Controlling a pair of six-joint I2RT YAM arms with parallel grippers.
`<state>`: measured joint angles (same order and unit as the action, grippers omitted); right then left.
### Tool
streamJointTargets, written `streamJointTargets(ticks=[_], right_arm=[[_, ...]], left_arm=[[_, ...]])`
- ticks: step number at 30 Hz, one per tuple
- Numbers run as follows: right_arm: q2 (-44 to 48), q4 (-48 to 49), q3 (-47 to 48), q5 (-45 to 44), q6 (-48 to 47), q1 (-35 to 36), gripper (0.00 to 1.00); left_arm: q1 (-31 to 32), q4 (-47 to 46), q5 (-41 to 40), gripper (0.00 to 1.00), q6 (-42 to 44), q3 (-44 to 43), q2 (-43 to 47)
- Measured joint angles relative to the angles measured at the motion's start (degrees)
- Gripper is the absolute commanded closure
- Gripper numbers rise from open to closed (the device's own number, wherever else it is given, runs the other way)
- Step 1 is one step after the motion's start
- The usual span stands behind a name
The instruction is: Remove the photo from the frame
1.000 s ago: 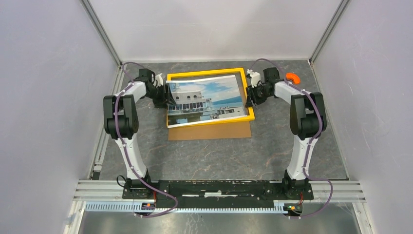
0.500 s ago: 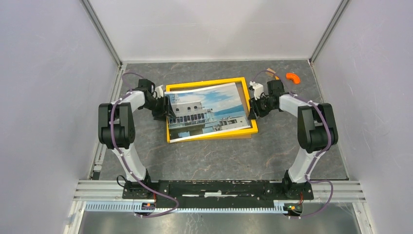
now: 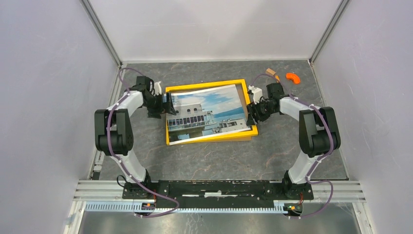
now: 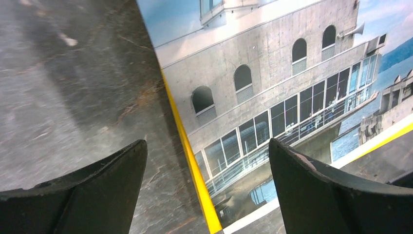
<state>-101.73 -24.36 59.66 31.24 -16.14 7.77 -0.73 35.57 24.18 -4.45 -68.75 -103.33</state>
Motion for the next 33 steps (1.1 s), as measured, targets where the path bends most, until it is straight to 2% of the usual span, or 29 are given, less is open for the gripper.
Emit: streamJointTargets(ticks=[5, 8, 16, 24, 33], right_arm=[[0.7, -2.49, -0.17, 0.0, -0.26, -0.02, 0.31], [0.81, -3.02, -0.17, 0.02, -0.26, -0.07, 0.3], [0.94, -3.8, -0.17, 0.02, -0.22, -0.31, 0.3], [0.94, -3.91, -0.15, -0.04, -0.22, -0.33, 0.31], [0.96, -4.02, -0.13, -0.15, -0.17, -0.33, 0.31]], left_arm=[[0.0, -1.53, -4.92, 0.0, 0.0, 0.02, 5.14], [0.0, -2.01, -6.19, 0.0, 0.0, -0.83, 5.27], [0.31, -3.26, -6.16, 0.0, -0.09, -4.96, -0.31], [3.58, -4.48, -5.53, 0.0, -0.13, -10.64, -6.82], [7.56, -5.09, -6.03, 0.0, 0.0, -13.11, -7.21]])
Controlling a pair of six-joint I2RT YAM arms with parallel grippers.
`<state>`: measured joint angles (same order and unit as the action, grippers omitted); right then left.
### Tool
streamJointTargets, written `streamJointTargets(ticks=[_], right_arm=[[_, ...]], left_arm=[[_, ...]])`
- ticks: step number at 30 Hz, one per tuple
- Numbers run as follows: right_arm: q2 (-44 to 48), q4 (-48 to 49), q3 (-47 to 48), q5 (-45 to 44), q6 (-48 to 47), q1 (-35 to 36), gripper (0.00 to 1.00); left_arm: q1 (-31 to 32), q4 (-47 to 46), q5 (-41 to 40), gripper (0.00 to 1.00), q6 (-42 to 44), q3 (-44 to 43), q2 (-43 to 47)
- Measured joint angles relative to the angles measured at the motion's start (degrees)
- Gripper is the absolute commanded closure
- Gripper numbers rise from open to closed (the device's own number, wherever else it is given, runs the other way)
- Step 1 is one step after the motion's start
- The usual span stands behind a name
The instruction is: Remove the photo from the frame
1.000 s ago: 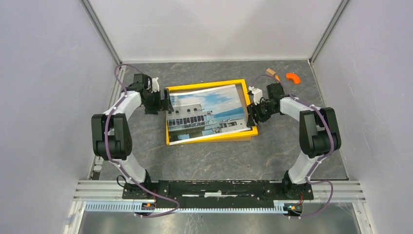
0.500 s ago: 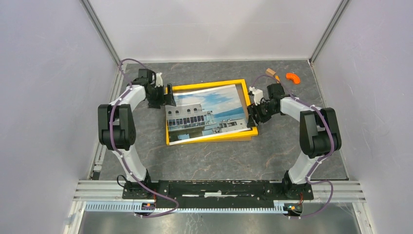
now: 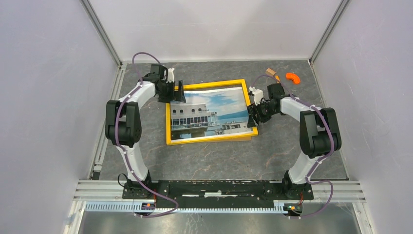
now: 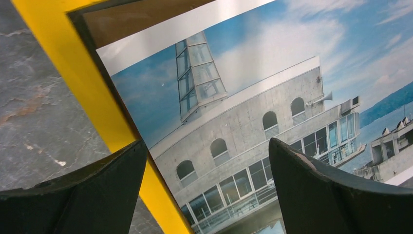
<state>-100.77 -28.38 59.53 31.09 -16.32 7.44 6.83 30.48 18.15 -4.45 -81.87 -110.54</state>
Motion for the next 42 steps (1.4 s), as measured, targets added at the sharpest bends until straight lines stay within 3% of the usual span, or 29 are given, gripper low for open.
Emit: streamJointTargets(ticks=[7, 13, 15, 21, 27, 30, 35, 42], right_arm=[[0.0, 0.0, 0.0, 0.35, 0.22, -0.07, 0.26], [0.63, -2.21, 0.5, 0.42, -0.81, -0.15, 0.06], [0.66, -4.04, 1.99, 0.28, -1.77, -0.35, 0.02], [1.22, -6.6, 11.32, -0.5, -4.76, -1.14, 0.02], [3.48, -6.95, 21.86, -3.28, -6.71, -2.82, 0.02], [5.4, -5.46, 24.61, -4.63, -6.1, -5.27, 0.02], [9.73, -2.14, 22.86, -5.2, -3.48, -14.6, 0.02], [10.29, -1.18, 12.61, -3.04, -3.48, -26.69, 0.02]], left_arm=[[1.22, 0.07, -0.15, 0.0, 0.07, -0.11, 0.0], [-0.17, 1.29, 0.11, 0.0, 1.31, -2.69, 0.02], [-1.4, 3.23, 0.24, 0.0, 1.64, -5.55, 0.04], [-6.19, 10.49, 0.72, 0.0, 4.57, -17.46, 1.38], [-13.07, 20.94, 6.67, 0.0, 7.43, -33.2, 1.46], [-17.49, 23.67, 8.68, 0.0, 8.35, -36.96, 2.01], [-23.37, 26.73, 8.17, 0.0, 10.21, -35.15, 3.52], [-26.1, 26.84, 4.42, 0.0, 12.13, -20.24, 8.9]])
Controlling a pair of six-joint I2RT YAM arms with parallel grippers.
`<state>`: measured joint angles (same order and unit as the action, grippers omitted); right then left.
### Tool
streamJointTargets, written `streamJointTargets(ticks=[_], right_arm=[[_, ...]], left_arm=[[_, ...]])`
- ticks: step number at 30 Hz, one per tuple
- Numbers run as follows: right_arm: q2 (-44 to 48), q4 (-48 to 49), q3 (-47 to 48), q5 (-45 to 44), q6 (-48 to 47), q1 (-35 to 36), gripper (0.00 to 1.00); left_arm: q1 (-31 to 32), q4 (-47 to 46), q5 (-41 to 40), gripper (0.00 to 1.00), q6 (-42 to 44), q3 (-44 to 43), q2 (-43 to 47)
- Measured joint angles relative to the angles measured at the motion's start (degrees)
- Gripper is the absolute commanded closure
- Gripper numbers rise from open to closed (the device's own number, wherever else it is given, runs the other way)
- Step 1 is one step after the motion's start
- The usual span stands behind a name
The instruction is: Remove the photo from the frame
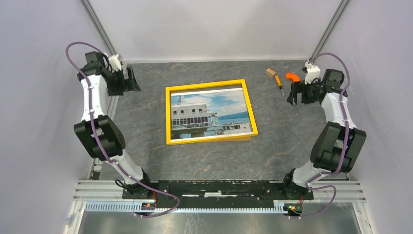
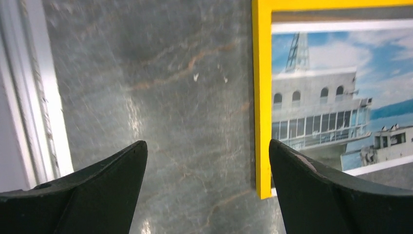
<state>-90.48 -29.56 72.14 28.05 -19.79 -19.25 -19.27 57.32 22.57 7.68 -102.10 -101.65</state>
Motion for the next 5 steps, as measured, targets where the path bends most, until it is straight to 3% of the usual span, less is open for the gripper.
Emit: streamJointTargets(ticks=[5], right_arm=[[-0.72, -0.5, -5.31, 0.72, -0.92, -1.68, 0.02]], left_arm=[[-0.26, -0.68, -1.81, 0.0, 0.04, 7.91, 1.64]])
